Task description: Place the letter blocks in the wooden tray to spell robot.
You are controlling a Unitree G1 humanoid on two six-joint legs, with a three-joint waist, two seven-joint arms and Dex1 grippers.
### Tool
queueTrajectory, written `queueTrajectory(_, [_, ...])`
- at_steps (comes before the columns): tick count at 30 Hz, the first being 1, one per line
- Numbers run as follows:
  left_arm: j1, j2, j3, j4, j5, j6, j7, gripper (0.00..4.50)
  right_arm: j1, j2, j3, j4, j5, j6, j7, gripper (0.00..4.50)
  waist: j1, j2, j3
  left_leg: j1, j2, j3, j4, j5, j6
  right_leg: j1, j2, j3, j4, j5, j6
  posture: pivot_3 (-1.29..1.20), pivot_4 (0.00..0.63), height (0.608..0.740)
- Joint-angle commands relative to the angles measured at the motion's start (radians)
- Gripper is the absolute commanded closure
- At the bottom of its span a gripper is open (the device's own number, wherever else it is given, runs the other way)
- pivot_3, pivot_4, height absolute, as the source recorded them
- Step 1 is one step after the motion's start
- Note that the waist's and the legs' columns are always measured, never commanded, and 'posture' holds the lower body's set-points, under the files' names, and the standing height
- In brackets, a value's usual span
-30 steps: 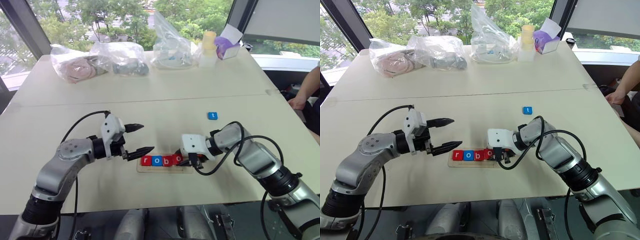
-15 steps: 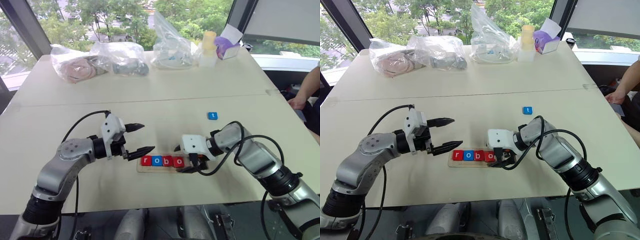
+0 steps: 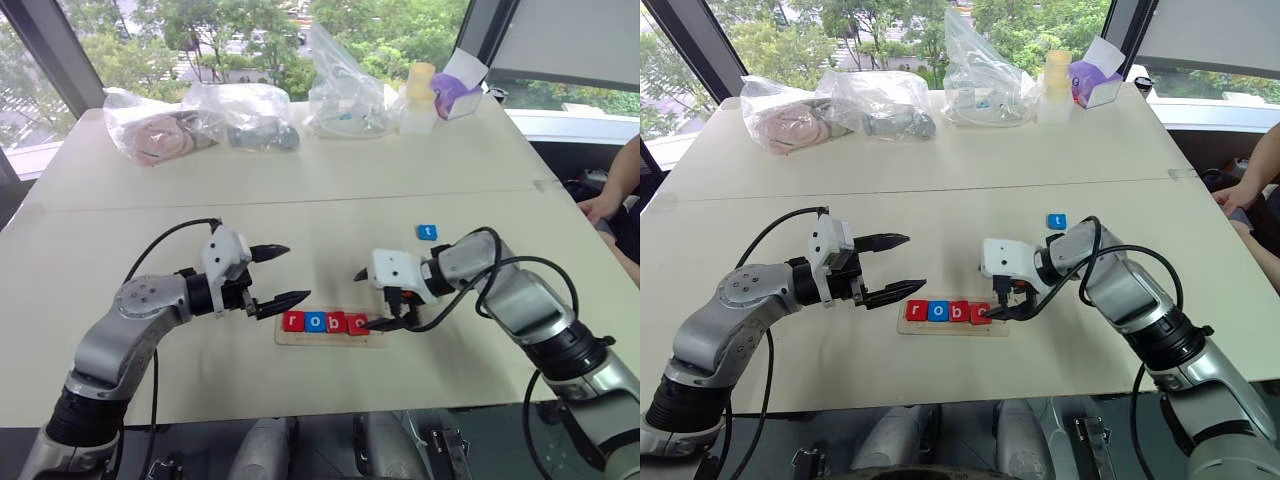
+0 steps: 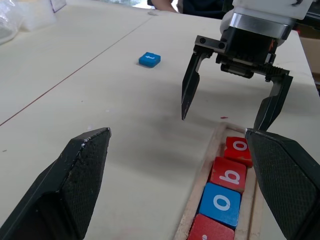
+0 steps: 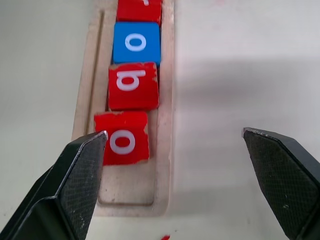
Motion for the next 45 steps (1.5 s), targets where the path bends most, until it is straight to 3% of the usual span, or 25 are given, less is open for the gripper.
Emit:
queueTrajectory(1, [-0.013, -0.003, 0.004, -0.014, -0.006, -0.006, 0.0, 0.0, 0.007, -0.01, -0.023, -0.025, 0.027, 0.003, 0.004, 0.04, -0.001, 0.0, 0.0, 0.0, 0.0, 0.0, 0.0, 0.0, 0.0, 0.0, 0.0, 0.0, 0.0, 0.0, 0.0, 0.0, 0.15, 0.74])
queueTrajectory(33, [-0.008, -0.006, 0.009, -0.028, -0.009, 0.001, 0.018, 0.0, -0.018, 0.07, 0.013, 0.069, -0.001, -0.053, -0.055, 0.04, -0.001, 0.0, 0.0, 0.0, 0.0, 0.0, 0.0, 0.0, 0.0, 0.0, 0.0, 0.0, 0.0, 0.0, 0.0, 0.0, 0.15, 0.74])
queueTrajectory(45, [-0.01, -0.009, 0.006, -0.025, -0.011, -0.001, 0.015, 0.0, 0.003, -0.014, -0.08, -0.036, 0.089, 0.047, -0.025, 0.04, 0.0, 0.0, 0.0, 0.0, 0.0, 0.0, 0.0, 0.0, 0.0, 0.0, 0.0, 0.0, 0.0, 0.0, 0.0, 0.0, 0.15, 0.74])
